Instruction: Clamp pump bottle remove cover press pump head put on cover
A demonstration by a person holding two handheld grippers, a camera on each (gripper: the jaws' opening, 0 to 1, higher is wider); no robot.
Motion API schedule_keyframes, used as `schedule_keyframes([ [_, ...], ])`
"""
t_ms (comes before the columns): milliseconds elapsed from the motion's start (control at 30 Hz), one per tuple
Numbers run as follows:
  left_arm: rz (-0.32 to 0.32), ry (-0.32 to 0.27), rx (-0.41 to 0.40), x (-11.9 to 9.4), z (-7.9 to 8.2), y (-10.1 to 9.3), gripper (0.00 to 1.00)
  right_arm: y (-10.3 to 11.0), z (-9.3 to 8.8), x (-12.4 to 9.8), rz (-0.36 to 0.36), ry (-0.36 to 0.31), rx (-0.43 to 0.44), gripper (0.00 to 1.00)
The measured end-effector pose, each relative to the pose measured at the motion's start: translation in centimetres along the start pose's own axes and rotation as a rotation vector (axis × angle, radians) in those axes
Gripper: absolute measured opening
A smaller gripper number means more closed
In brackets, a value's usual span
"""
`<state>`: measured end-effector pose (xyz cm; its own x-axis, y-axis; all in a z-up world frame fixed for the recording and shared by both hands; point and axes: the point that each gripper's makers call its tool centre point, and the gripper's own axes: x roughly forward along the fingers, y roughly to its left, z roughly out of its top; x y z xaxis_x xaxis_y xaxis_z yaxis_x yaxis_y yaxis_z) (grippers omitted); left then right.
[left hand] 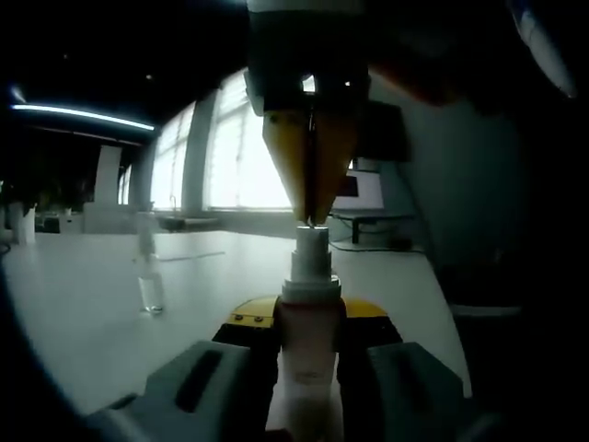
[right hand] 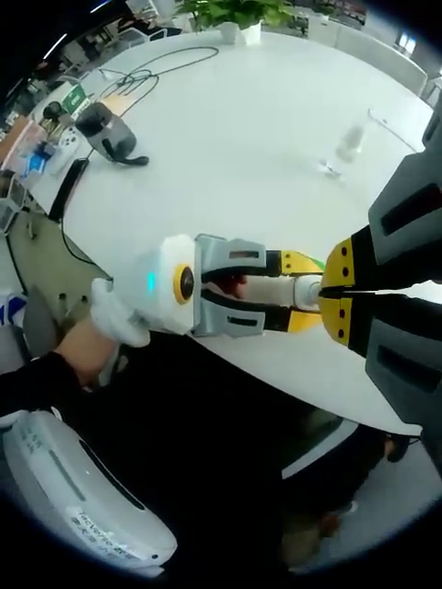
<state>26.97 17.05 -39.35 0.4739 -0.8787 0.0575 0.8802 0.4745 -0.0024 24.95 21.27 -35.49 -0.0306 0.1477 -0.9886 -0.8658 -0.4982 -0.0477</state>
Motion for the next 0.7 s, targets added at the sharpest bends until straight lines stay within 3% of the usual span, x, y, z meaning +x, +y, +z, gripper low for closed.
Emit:
schedule_keyframes([
  [700, -0.008, 0.0, 0.006, 0.0, 0.02, -0.06, 0.14, 0.05, 0.03, 0.06, 0.004, 0.005, 0.004, 0.0],
])
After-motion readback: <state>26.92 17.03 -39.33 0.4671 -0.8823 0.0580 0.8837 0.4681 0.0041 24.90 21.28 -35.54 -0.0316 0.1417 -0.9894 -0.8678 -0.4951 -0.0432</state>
